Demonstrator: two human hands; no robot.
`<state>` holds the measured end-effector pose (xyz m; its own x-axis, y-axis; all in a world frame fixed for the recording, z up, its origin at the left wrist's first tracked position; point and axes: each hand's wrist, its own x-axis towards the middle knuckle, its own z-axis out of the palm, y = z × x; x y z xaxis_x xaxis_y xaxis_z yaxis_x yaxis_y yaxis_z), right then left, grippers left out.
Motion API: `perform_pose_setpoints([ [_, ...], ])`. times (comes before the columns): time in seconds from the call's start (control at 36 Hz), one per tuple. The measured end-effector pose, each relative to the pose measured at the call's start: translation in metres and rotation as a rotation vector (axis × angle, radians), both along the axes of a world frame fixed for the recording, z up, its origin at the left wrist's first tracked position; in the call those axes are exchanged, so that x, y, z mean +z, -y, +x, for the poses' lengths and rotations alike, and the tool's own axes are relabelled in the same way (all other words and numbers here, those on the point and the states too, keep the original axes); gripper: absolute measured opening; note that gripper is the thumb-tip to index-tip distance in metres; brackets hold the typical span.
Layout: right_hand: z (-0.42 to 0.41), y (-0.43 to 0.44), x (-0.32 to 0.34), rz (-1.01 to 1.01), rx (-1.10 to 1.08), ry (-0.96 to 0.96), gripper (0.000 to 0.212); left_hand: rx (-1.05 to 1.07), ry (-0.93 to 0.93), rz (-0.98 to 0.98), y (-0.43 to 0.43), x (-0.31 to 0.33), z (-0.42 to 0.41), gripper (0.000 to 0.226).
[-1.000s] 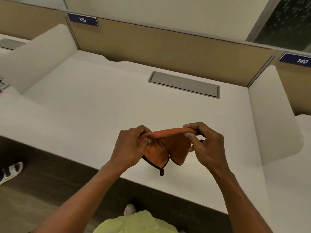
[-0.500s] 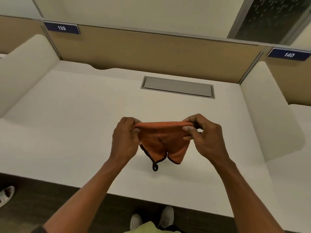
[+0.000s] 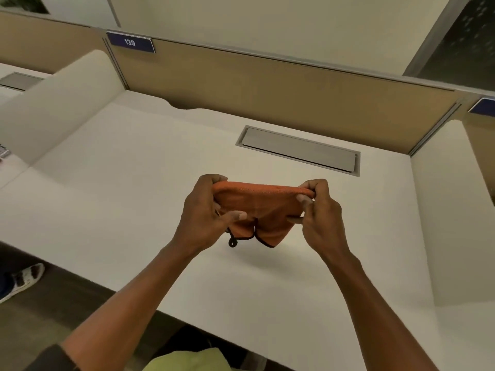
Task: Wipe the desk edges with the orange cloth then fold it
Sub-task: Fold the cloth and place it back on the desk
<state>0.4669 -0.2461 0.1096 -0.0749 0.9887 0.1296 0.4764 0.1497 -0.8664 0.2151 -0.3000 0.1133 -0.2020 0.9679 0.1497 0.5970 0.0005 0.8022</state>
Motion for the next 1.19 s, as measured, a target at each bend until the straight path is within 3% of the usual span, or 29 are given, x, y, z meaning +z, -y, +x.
perform_pose_setpoints([
  [0.08,0.001,-0.011,0.001,0.011,0.04,0.005,0.008,-0.016,-0.095,-0.006,-0.005,-0.004,-0.001,0.079],
  [0.22,0.001,-0.029,0.003,0.17,0.118,0.15,0.009,-0.011,-0.219,0.028,-0.019,-0.009,-0.011,0.061],
  [0.31,-0.008,-0.042,0.007,0.156,0.155,0.149,0.007,0.008,-0.243,0.022,-0.032,-0.006,-0.023,0.052],
  [0.42,-0.025,-0.063,0.01,0.138,0.148,0.122,0.018,0.121,-0.103,-0.056,-0.054,0.001,-0.046,0.047],
  [0.56,-0.048,-0.094,0.013,-0.003,0.128,0.075,0.052,0.216,0.085,-0.101,-0.089,0.001,-0.079,0.038],
  [0.69,-0.087,-0.127,0.001,-0.024,-0.001,0.136,0.027,0.205,0.222,-0.207,-0.128,-0.003,-0.115,0.034],
  [0.83,-0.135,-0.153,-0.012,-0.058,-0.045,0.065,0.004,0.202,0.15,-0.264,-0.166,-0.015,-0.148,0.032],
  [1.0,-0.19,-0.173,-0.03,-0.103,-0.08,-0.001,0.013,0.146,0.521,-0.299,-0.206,-0.037,-0.18,0.041],
  [1.08,-0.209,-0.189,-0.038,-0.126,-0.1,0.02,0.009,0.168,0.482,-0.288,-0.225,-0.047,-0.194,0.032],
  [1.19,-0.225,-0.217,-0.045,-0.177,-0.113,0.026,0.006,0.141,0.272,-0.285,-0.255,-0.051,-0.214,0.026],
])
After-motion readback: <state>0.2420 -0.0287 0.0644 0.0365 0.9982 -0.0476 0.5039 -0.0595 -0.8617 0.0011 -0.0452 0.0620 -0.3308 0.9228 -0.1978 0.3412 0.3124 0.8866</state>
